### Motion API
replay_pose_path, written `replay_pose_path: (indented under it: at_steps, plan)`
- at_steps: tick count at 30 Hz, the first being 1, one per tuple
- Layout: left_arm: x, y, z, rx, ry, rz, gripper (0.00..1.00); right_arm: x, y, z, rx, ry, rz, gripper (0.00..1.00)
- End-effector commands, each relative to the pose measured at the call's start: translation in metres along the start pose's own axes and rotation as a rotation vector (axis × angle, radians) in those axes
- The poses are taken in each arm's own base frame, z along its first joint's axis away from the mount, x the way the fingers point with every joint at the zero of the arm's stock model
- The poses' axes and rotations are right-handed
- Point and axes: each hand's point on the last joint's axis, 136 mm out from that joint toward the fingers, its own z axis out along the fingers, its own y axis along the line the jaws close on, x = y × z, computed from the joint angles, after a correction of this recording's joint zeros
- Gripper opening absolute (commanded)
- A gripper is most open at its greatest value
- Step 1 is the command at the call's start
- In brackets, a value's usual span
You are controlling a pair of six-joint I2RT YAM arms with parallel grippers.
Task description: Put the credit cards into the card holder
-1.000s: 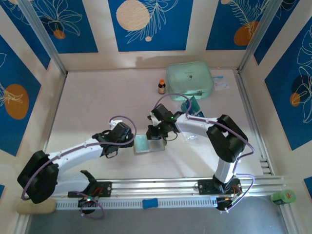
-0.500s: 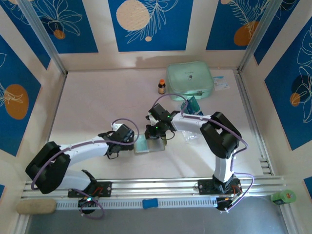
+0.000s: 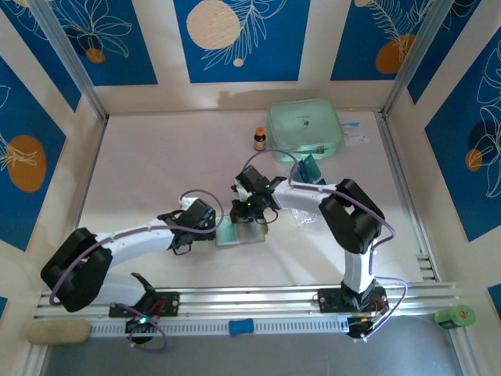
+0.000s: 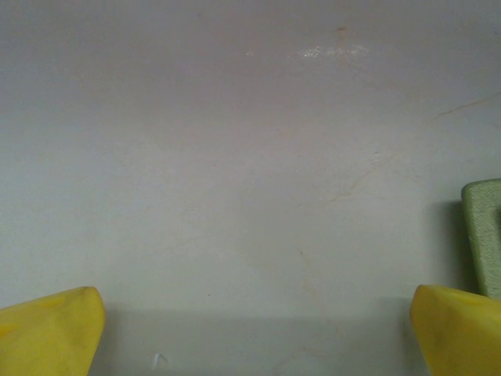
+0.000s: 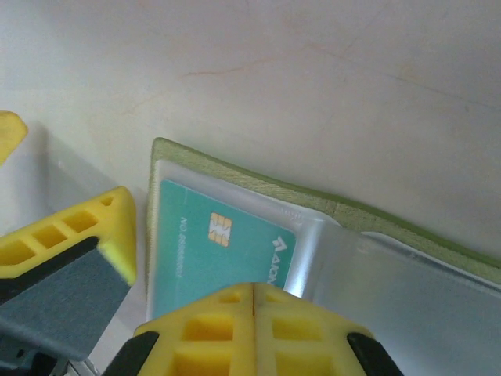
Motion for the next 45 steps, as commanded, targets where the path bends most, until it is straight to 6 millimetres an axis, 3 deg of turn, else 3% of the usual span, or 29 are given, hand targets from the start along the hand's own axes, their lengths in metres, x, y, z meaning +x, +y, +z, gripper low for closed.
replay_pose_path:
  at_steps: [1, 7, 13, 18, 24, 30, 36, 45]
  plan:
    - [-0.004, 0.004, -0.007, 0.004, -0.016, -0.015, 1.00, -0.003, 0.015, -0.028, -0.031, -0.038, -0.021, 0.00]
    - [-0.015, 0.003, -0.019, 0.029, -0.055, -0.018, 1.00, -0.003, 0.002, -0.049, -0.012, -0.079, -0.005, 0.01]
    - [-0.025, -0.001, -0.033, 0.065, -0.083, -0.020, 1.00, 0.001, -0.024, -0.072, 0.014, -0.121, 0.038, 0.02]
    - [-0.035, -0.018, -0.045, 0.159, -0.102, -0.037, 1.00, 0.006, -0.033, -0.081, -0.005, -0.133, 0.069, 0.03]
    - [-0.044, -0.056, -0.054, 0.313, -0.092, -0.075, 1.00, 0.007, -0.025, -0.069, -0.042, -0.122, 0.083, 0.03]
    - [-0.040, -0.083, -0.054, 0.364, -0.078, -0.078, 1.00, -0.005, -0.032, -0.052, -0.042, -0.119, 0.110, 0.03]
    - [-0.027, -0.100, -0.045, 0.362, -0.049, -0.052, 1.00, -0.013, -0.041, -0.042, -0.032, -0.095, 0.115, 0.03]
    - [-0.013, -0.114, -0.031, 0.354, -0.013, -0.021, 1.00, -0.008, -0.054, -0.032, 0.003, -0.069, 0.115, 0.03]
